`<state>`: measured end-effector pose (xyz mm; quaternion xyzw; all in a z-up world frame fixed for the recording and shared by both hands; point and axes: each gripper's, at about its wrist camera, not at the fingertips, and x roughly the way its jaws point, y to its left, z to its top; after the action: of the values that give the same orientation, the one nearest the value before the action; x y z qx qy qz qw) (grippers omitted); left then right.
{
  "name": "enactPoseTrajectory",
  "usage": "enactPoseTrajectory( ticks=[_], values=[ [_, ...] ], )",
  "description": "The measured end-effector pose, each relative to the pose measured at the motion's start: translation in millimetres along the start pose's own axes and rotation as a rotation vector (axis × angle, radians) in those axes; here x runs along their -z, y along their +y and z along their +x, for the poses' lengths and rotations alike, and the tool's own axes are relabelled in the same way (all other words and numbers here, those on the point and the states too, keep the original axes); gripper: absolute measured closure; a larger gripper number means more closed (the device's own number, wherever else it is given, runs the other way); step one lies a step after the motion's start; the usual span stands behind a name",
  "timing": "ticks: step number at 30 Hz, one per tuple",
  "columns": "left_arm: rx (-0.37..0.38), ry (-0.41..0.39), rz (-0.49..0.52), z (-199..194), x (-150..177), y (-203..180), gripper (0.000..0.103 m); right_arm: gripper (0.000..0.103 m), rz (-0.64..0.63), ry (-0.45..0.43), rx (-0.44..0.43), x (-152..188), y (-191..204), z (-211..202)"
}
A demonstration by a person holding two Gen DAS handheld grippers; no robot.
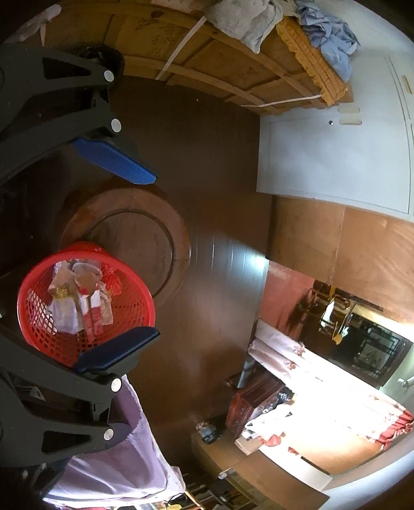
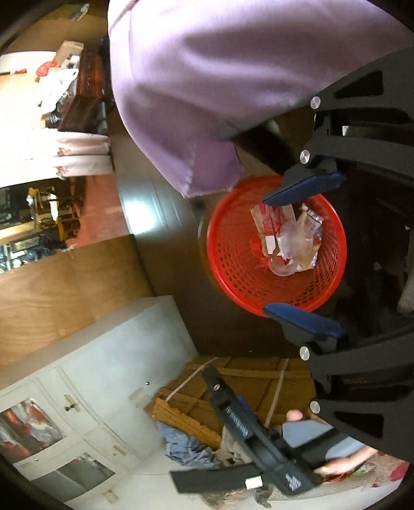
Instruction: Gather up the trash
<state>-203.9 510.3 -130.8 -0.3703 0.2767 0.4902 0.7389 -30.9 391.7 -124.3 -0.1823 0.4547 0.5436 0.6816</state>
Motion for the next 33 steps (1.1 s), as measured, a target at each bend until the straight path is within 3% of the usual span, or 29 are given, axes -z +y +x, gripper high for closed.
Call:
enactPoseTrajectory(
  ticks=[13,18,33],
  values=[
    [0.019,-0.005,0.072,-5.6,9.2,-19.5,0.015,0.039,0.056,-0.187,0.034,26.0,-28.6,-94.3],
    [0.066,-0.004,0.161,-17.5,19.5,-45.3,0.015,0.038,0.081,-0.252,0.078,48.8,-43.1,-135.4],
    [0.365,0.033,0.554,-83.2,111.9,-171.4,0.013,0.032,0.291,-0.453,0.275,163.0,-124.2,-264.0]
  ],
)
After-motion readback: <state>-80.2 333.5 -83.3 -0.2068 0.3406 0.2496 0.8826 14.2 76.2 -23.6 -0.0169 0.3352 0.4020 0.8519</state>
